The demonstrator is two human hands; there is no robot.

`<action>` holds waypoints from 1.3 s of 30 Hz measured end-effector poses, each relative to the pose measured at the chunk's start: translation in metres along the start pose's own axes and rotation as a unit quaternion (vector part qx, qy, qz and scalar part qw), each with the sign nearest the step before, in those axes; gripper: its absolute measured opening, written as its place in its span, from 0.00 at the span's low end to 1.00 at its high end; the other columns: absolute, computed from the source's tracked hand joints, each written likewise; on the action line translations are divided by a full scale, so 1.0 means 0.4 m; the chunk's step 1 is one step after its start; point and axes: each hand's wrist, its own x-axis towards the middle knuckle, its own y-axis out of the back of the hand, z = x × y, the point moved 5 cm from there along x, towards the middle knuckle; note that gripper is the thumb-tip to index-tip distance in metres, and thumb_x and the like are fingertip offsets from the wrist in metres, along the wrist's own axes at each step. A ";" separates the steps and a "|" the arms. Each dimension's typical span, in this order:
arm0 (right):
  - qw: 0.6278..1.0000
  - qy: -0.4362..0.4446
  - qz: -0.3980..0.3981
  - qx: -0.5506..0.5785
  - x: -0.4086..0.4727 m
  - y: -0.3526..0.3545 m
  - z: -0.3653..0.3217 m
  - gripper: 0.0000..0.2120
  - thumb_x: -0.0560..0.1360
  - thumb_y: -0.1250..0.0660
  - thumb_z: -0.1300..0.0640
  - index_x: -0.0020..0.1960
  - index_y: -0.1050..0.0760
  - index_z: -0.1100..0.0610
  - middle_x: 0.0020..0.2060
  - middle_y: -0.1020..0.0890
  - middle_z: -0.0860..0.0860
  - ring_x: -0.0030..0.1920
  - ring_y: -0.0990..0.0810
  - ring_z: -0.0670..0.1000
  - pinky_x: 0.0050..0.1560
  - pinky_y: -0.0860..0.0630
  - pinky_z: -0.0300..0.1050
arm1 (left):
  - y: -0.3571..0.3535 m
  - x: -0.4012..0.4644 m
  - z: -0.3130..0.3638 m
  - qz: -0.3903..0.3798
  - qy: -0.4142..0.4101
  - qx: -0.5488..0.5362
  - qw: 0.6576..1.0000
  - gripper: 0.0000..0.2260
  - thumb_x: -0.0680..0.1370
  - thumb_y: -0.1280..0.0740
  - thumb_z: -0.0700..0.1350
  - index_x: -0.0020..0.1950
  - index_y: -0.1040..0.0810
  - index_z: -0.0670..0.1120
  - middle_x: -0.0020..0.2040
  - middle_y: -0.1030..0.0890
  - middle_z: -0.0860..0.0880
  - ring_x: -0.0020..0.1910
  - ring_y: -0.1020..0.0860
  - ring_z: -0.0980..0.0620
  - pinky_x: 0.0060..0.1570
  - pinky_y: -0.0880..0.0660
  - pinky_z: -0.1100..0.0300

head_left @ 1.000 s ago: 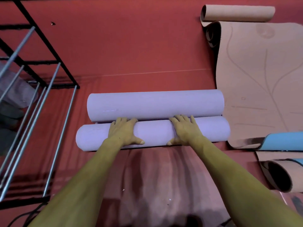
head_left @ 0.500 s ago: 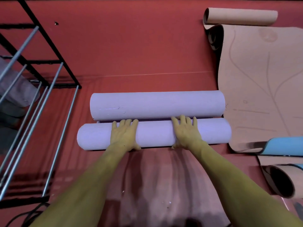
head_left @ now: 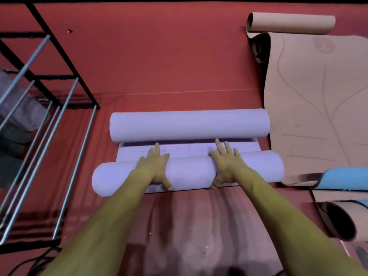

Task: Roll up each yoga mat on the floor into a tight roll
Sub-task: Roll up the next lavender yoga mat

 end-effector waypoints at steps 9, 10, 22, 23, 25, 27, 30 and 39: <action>1.000 -0.009 0.012 -0.013 0.004 0.015 -0.030 0.66 0.54 0.18 0.31 0.82 0.46 0.49 0.70 0.39 0.56 0.72 0.40 0.61 0.75 0.46 0.74 | 0.006 -0.004 0.007 0.024 -0.038 -0.060 0.997 0.59 0.54 0.15 0.62 0.78 0.43 0.60 0.84 0.51 0.49 0.83 0.50 0.45 0.74 0.43 0.31; 1.000 -0.004 0.021 -0.007 0.002 0.015 -0.027 0.67 0.53 0.18 0.30 0.82 0.46 0.50 0.69 0.37 0.55 0.71 0.38 0.61 0.75 0.45 0.73 | 0.003 -0.006 0.004 0.029 -0.039 -0.066 0.997 0.56 0.53 0.16 0.63 0.75 0.40 0.60 0.82 0.44 0.50 0.82 0.46 0.45 0.73 0.41 0.32; 0.999 0.022 0.040 -0.013 0.032 0.032 -0.002 0.59 0.56 0.21 0.26 0.80 0.38 0.47 0.69 0.33 0.52 0.69 0.34 0.58 0.75 0.36 0.59 | 0.008 -0.004 0.040 0.062 0.003 0.042 0.997 0.62 0.58 0.20 0.68 0.84 0.49 0.54 0.79 0.43 0.42 0.76 0.42 0.41 0.74 0.40 0.43; 0.999 0.024 0.034 -0.016 0.036 0.034 -0.001 0.59 0.57 0.22 0.25 0.81 0.39 0.47 0.69 0.32 0.51 0.70 0.34 0.58 0.74 0.36 0.58 | -0.001 -0.005 0.038 0.095 0.004 0.046 0.994 0.62 0.57 0.20 0.70 0.83 0.48 0.53 0.77 0.39 0.44 0.75 0.39 0.42 0.74 0.40 0.42; 0.999 0.020 0.039 -0.008 0.042 0.037 0.003 0.56 0.59 0.22 0.26 0.78 0.37 0.50 0.68 0.29 0.52 0.69 0.31 0.58 0.73 0.35 0.58 | -0.012 -0.006 0.034 0.161 -0.004 0.045 0.986 0.57 0.56 0.22 0.71 0.78 0.42 0.51 0.73 0.33 0.48 0.73 0.35 0.44 0.75 0.40 0.42; 0.999 0.012 0.048 0.012 0.043 0.040 0.008 0.52 0.60 0.22 0.28 0.73 0.35 0.54 0.68 0.27 0.51 0.68 0.29 0.57 0.71 0.36 0.58 | -0.009 -0.008 0.027 0.184 -0.011 0.030 0.983 0.53 0.57 0.23 0.72 0.74 0.38 0.52 0.72 0.32 0.50 0.73 0.35 0.46 0.76 0.41 0.41; 0.999 0.004 0.037 0.035 0.041 0.045 0.005 0.49 0.64 0.22 0.31 0.74 0.36 0.55 0.72 0.28 0.51 0.74 0.33 0.56 0.77 0.44 0.63 | 0.003 -0.007 0.025 0.165 -0.006 0.037 0.986 0.54 0.59 0.23 0.73 0.78 0.39 0.53 0.81 0.42 0.45 0.81 0.46 0.45 0.78 0.46 0.39; 0.992 -0.033 0.098 -0.073 0.032 0.007 -0.013 0.63 0.52 0.23 0.24 0.78 0.41 0.48 0.70 0.30 0.53 0.70 0.34 0.60 0.77 0.45 0.66 | 0.055 -0.003 0.016 0.089 0.001 -0.001 0.996 0.52 0.57 0.20 0.69 0.79 0.36 0.60 0.85 0.50 0.43 0.80 0.41 0.42 0.74 0.40 0.38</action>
